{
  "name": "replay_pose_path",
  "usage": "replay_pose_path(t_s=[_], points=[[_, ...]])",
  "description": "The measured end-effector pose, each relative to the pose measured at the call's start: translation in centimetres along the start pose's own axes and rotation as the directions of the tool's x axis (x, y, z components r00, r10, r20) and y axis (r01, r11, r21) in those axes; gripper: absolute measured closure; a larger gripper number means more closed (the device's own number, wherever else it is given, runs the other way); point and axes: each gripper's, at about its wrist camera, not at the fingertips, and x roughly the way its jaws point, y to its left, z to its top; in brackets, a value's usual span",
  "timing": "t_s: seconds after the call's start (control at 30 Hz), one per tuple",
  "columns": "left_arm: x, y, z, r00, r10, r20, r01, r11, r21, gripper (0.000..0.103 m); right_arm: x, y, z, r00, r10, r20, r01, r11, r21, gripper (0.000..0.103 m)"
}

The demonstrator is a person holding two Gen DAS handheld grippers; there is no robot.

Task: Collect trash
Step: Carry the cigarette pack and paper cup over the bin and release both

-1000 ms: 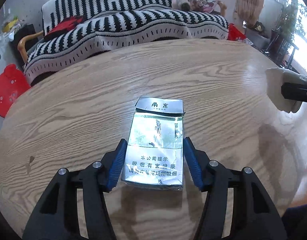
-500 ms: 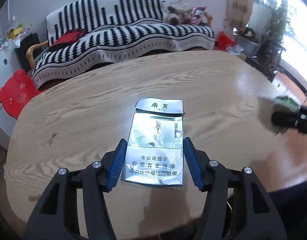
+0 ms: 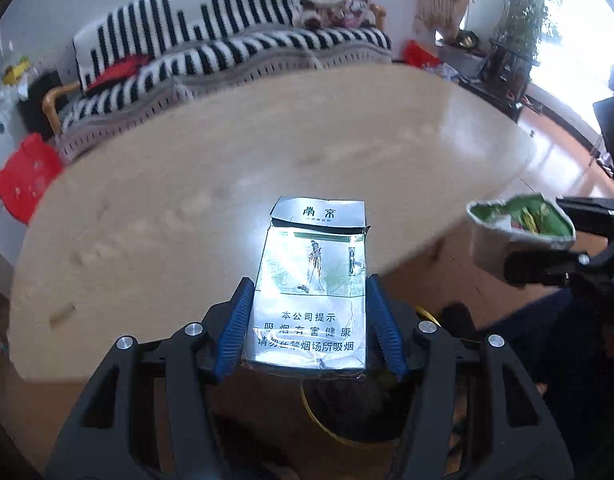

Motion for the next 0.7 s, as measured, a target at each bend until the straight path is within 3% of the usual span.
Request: replay_pose_path(t_s=[0.13,0.37,0.7], points=[[0.7,-1.5,-3.3,0.995,-0.048,-0.083,0.05,0.998,0.025,0.047,1.8,-0.1,-2.2,0.995,0.018,-0.097,-0.014,0.999,0.039,0.031],[3.5,-2.9,-6.2,0.968,-0.108,-0.228,0.119,0.992,0.039,0.047,4.7,-0.1,-4.7,0.972,-0.001,-0.235,0.016,0.998,0.061,0.031],[4.1,-3.3,-5.7,0.963,-0.126,-0.239,0.139,0.99,0.036,0.047,4.9,-0.2,-4.9,0.969,-0.02,-0.246,0.037,0.997,0.062,0.031]])
